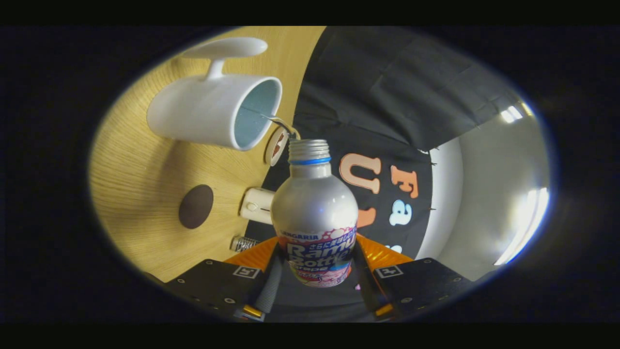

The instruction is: Take the bottle from table, then pour the juice into the cup, finally place the bottle on the coaster

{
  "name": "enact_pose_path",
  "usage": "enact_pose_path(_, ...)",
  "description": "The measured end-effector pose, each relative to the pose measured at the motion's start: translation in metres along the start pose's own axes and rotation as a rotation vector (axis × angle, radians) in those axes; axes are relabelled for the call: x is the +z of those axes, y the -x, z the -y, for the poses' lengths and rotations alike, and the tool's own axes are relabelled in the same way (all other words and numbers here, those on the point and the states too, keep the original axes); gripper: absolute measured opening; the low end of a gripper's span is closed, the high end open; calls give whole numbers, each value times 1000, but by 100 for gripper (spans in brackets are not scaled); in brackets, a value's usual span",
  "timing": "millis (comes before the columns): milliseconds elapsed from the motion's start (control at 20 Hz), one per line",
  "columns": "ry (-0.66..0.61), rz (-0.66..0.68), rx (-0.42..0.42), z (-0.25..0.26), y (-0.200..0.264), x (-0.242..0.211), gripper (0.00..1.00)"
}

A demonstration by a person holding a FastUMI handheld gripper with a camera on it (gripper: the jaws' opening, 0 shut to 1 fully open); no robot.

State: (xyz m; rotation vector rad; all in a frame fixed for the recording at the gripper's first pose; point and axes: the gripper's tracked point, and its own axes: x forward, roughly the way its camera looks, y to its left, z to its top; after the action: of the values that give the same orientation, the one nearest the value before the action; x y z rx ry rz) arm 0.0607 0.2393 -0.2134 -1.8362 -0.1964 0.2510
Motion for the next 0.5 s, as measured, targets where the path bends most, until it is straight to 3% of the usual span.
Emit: enact_pose_path(500,56,21,-3,3,-5,-2,71)
